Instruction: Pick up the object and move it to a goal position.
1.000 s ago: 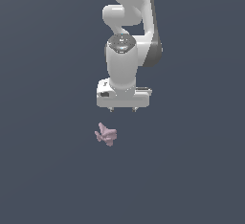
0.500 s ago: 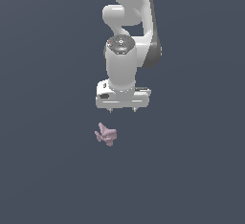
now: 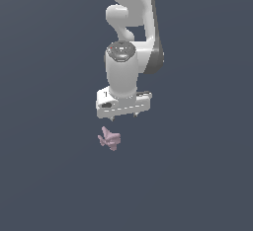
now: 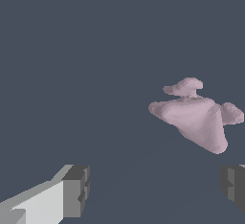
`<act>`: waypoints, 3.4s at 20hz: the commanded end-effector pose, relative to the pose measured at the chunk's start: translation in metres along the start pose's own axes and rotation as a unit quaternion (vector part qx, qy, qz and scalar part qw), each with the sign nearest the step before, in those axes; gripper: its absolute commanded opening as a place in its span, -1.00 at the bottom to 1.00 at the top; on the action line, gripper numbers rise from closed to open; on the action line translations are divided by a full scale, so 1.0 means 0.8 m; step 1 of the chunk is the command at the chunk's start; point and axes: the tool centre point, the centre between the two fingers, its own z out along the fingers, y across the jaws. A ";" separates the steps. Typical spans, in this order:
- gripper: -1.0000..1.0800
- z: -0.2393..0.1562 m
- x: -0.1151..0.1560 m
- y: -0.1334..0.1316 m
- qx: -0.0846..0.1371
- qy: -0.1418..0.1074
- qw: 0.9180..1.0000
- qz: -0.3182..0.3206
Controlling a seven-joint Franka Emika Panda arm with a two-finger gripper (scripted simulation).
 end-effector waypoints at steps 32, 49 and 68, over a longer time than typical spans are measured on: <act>0.92 0.050 0.036 0.082 -0.001 -0.007 0.917 -0.398; 0.92 0.060 0.040 0.096 0.000 -0.006 0.892 -0.452; -1.00 0.121 0.039 0.096 0.000 -0.006 0.891 -0.454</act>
